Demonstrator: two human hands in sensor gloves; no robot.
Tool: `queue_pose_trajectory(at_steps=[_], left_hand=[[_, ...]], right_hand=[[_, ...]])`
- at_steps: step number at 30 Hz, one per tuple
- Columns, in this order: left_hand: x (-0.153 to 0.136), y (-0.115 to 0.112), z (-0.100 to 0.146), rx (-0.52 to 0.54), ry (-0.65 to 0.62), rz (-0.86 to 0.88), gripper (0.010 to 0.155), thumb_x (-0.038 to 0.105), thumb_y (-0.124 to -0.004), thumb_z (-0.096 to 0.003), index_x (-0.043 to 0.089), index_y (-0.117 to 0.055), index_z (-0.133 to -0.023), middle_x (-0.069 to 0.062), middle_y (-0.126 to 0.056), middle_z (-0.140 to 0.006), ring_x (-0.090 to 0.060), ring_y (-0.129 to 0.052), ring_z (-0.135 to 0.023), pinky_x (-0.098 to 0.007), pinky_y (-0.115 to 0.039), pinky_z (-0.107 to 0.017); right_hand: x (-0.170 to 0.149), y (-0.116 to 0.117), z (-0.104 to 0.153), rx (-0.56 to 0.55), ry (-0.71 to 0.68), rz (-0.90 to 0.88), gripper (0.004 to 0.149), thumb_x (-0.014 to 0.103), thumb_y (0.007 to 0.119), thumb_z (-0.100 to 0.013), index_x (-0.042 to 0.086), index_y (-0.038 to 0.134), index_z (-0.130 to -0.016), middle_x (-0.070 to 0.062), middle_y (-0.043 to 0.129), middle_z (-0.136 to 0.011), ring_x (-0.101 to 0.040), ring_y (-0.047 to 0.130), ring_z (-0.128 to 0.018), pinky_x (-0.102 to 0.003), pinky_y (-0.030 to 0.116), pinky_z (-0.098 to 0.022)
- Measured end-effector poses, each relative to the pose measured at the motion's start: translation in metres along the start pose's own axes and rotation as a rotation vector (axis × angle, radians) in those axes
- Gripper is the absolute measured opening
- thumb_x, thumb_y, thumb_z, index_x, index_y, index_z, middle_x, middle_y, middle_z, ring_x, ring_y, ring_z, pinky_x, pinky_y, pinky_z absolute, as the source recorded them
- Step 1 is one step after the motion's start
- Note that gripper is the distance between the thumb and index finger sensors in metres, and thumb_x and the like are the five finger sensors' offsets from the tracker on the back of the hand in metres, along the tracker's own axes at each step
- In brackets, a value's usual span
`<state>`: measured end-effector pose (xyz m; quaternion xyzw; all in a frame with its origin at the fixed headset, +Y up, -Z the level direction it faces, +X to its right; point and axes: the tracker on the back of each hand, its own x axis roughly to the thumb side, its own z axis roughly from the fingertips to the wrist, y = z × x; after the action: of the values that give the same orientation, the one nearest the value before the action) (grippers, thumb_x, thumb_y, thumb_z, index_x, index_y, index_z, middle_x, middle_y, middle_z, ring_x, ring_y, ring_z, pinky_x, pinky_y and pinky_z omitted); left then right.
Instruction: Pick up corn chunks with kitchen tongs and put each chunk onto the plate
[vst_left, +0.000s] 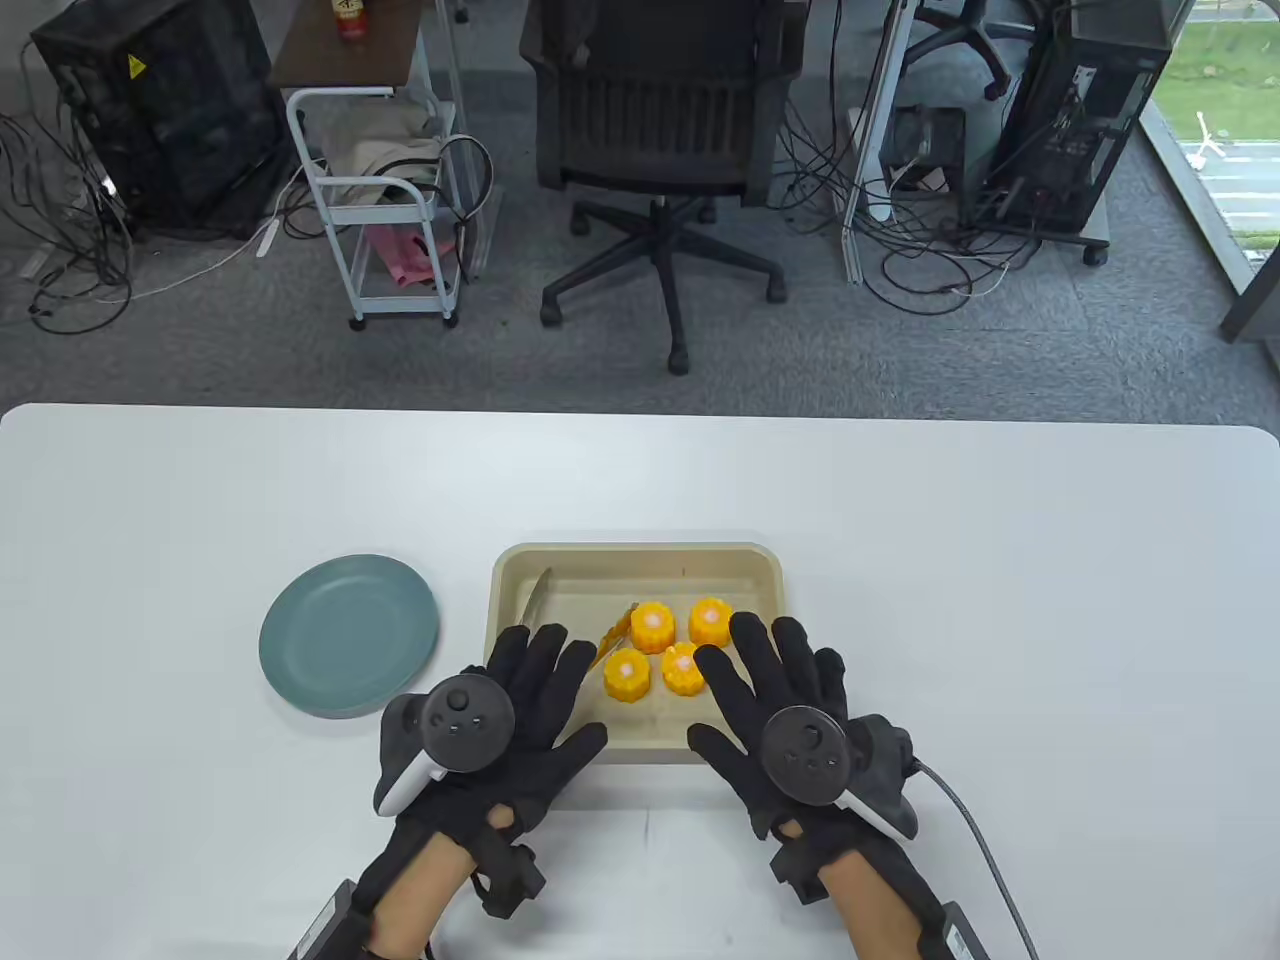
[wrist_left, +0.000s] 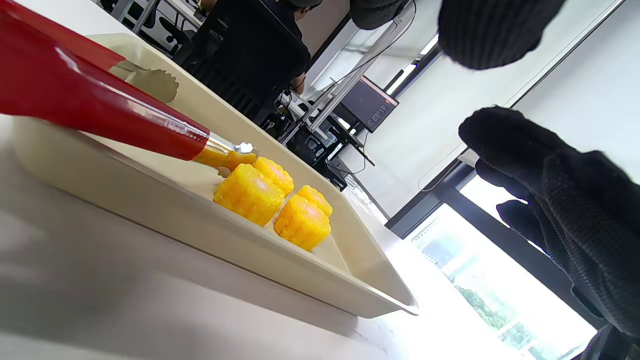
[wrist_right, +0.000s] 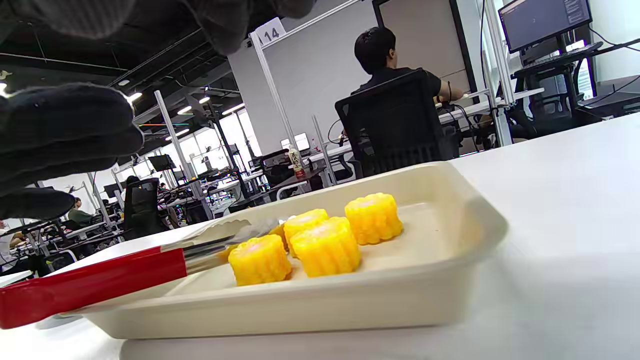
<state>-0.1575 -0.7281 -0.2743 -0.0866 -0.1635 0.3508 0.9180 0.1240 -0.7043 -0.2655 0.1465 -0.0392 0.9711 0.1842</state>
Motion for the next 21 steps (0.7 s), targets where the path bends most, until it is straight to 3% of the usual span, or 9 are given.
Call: queue_pose_trajectory(at_steps=[14,21], left_hand=[[-0.002,0.001,0.002,-0.004,0.011,0.001,0.078,0.06,-0.062,-0.0497,0.037,-0.026,-0.114,-0.002,-0.01,-0.123,-0.032,0.006,-0.113,-0.074,-0.006,-0.069],[-0.007,0.01,0.007,0.037,0.056,0.017,0.081,0.06,-0.064,-0.0493,0.028,-0.028,-0.115,-0.004,-0.003,-0.12,-0.036,0.001,-0.111,-0.074,-0.009,-0.07]], right_hand=[[0.002,0.0,0.0,0.007,0.003,0.013,0.07,0.071,0.058,-0.045,0.046,0.044,-0.109,0.009,0.023,-0.127,-0.028,0.016,-0.115,-0.062,0.026,-0.077],[0.003,0.001,0.0,0.008,0.002,0.01,0.07,0.071,0.058,-0.045,0.046,0.044,-0.109,0.008,0.023,-0.127,-0.029,0.016,-0.115,-0.062,0.026,-0.076]])
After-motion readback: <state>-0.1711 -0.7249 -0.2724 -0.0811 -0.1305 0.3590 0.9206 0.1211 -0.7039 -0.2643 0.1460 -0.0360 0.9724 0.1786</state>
